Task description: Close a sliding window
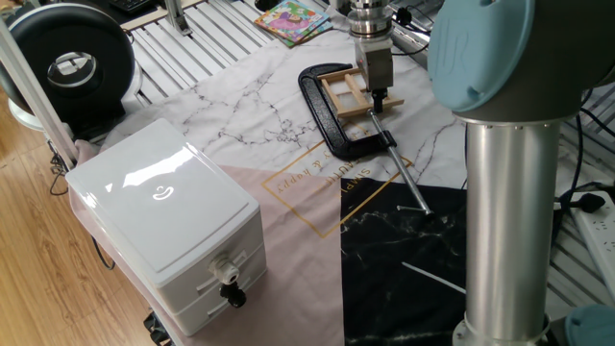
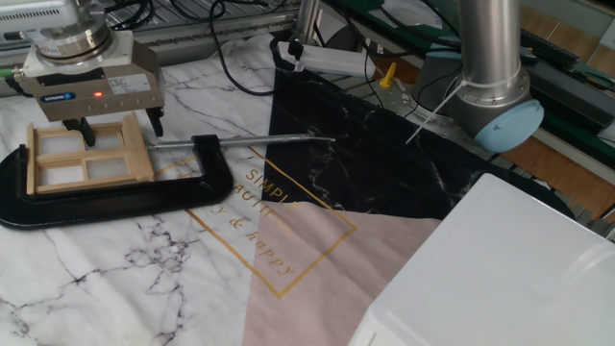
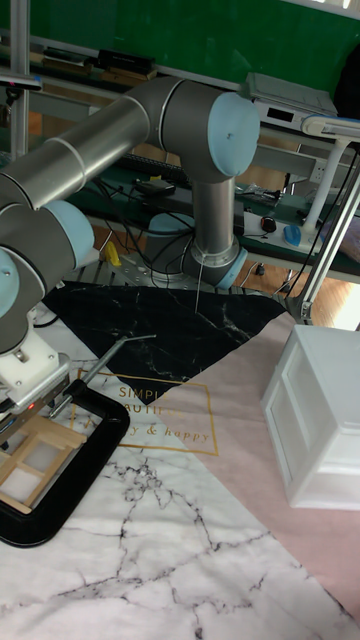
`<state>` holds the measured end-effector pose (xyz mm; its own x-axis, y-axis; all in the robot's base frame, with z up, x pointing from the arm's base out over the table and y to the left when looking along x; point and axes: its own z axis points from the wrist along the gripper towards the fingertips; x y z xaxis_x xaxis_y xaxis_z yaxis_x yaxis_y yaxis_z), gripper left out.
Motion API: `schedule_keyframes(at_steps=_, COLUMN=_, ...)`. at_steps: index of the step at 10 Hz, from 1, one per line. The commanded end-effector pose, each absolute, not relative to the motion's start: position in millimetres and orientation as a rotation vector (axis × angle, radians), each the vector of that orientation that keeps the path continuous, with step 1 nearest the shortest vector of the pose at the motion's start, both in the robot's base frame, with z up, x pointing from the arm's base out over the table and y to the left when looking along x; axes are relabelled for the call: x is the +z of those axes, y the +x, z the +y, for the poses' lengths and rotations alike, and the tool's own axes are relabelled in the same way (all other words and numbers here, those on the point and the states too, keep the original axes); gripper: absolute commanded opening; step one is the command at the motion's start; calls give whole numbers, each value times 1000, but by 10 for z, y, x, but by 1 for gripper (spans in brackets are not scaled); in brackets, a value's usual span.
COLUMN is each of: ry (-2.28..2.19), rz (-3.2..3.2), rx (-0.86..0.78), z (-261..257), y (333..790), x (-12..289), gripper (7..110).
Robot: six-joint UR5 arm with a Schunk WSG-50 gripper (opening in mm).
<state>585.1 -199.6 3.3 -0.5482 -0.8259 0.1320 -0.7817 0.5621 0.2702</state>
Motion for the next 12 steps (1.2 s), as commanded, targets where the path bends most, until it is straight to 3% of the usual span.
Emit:
schedule_keyframes(at_steps=1, ry=1360, rz=-2566, rx=-243, z=-2000, y=5926, x=29, gripper=88)
schedule_keyframes(at_steps=8, ry=1328, rz=-2576, rx=-215, z=-1947, y=5874, x=94, gripper=88)
schedule_keyframes(at_steps=10, ry=1303, rz=-2548, rx=-295, z=-1896, y=5806, x=234, gripper=88)
schedule_keyframes(at_steps=12, ry=1258, rz=-2527, rx=-270, z=-1888, y=5798, x=471, gripper=88)
